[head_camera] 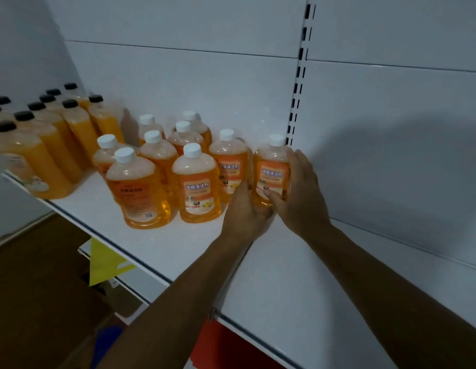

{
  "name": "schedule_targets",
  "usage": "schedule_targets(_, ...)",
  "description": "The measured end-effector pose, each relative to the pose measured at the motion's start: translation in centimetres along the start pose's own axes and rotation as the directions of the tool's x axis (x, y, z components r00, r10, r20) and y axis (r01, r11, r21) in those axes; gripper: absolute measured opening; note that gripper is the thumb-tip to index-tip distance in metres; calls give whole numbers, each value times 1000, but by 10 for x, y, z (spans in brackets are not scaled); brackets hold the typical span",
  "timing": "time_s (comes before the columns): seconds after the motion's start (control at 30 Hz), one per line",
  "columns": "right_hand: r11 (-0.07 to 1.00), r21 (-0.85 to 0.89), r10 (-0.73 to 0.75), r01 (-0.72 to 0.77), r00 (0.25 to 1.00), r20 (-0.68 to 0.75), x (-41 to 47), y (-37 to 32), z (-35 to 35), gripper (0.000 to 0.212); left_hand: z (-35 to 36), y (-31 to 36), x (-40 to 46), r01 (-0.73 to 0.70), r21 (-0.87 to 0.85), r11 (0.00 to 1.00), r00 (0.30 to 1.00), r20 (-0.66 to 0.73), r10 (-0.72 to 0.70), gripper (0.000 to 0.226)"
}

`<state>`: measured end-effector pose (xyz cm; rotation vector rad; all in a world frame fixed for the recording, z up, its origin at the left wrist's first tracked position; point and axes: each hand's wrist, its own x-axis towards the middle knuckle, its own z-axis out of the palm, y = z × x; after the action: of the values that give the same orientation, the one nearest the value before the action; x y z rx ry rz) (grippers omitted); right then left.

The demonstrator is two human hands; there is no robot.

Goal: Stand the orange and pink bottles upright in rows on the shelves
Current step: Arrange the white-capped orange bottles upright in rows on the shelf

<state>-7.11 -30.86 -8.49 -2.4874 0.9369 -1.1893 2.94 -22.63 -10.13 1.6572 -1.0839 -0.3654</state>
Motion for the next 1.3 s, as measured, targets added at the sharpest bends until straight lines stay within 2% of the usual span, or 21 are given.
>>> schedule_targets(0.1, 997, 67, 30, -29, 999, -17, 8, -3, 3, 84, 2, 1, 4, 31, 26, 999, 999, 19, -32, 52)
schedule_targets(0.13, 994, 92, 64, -62, 998, -24, 10, -3, 2, 83, 2, 2, 5, 30, -35, 999, 999, 16, -29, 45)
schedule_targets(0.2, 985, 115, 128, -126, 992, -16, 9, -3, -5, 79, 5, 0, 4, -4, -42, 999, 1000, 5, 4, 27)
schedule_targets(0.27, 977, 125, 177, -174, 984, -17, 4, -3, -15, 74, 11, 1, -4, 13, -88, 996, 999, 39, -10, 32)
schedule_targets(0.4, 959, 167, 237, -230, 971, -22, -17, 3, -49, 69, 27, 15, -24, 168, -146, 975, 980, 129, -149, 44)
schedule_targets(0.5, 941, 203, 272, -270, 962, 15, -42, 14, -86, 67, 48, 32, -40, 220, -110, 969, 961, 193, -197, 47)
schedule_targets(0.67, 940, 153, 311, -304, 950, -28, -99, 38, -165, 68, 102, 67, -86, 60, -44, 997, 947, 320, -42, 54)
schedule_targets(0.97, 923, 58, 385, -381, 901, -199, -189, 96, -320, 69, 223, 162, -164, -169, -109, 980, 849, 489, 201, 56)
schedule_targets(1.13, 907, 11, 411, -421, 879, -243, -216, 129, -363, 72, 278, 191, -186, -171, -107, 979, 830, 520, 202, 53)
schedule_targets(1.3, 903, -29, 407, -429, 874, -266, -227, 157, -378, 68, 314, 205, -197, -92, -75, 993, 817, 565, 118, 57)
